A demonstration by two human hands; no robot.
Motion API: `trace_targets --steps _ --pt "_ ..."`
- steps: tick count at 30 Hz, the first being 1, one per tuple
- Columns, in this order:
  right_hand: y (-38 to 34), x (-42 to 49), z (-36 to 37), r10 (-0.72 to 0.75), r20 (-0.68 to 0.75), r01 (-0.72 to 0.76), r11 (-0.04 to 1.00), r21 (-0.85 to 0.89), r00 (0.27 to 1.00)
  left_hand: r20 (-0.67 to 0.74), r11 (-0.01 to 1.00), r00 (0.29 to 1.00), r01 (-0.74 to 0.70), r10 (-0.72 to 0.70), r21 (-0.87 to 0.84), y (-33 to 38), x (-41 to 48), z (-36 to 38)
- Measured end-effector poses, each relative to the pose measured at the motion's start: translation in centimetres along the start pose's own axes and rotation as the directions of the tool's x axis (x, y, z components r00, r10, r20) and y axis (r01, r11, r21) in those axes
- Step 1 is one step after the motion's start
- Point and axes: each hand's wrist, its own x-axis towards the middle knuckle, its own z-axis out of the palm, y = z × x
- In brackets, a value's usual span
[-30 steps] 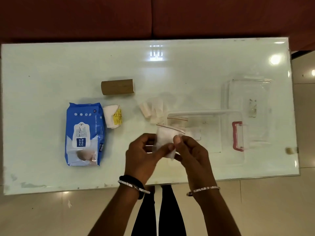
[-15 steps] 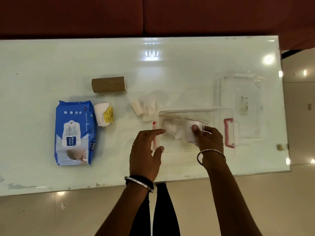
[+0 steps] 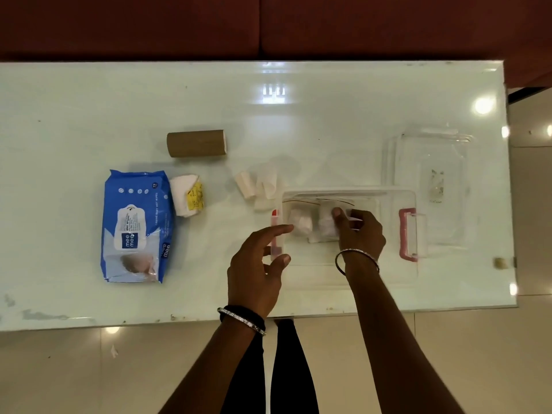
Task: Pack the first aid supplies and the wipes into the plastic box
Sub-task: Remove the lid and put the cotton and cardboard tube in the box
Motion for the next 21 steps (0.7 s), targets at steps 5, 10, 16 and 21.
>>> trace_targets --steps 5,10,16,21 --pt "-0.7 -1.2 -1.2 -0.043 -0.133 0.051 0.997 0.056 0.99 0.015 0.987 1.0 -0.013 0.016 -0.161 -0.7 0.4 -1.1" --pt "-1.8 -4.2 -1.8 -0.308 -0.175 0.329 0.938 0.105 0.935 -0.379 0.985 0.921 0.027 -0.09 -0.169 -3.0 1.8 -5.0" --pt "-3.4 -8.0 0.0 -0.512 -0.078 0.517 0.847 0.125 0.856 -0.566 0.954 0.819 0.233 -0.087 0.189 -4.8 6.0 -9.0" --pt "-4.4 -10.5 2.1 -0.631 -0.002 0.623 0.765 0.161 0.776 -0.465 0.872 0.864 0.367 -0.192 0.323 -5.2 8.9 -8.5"
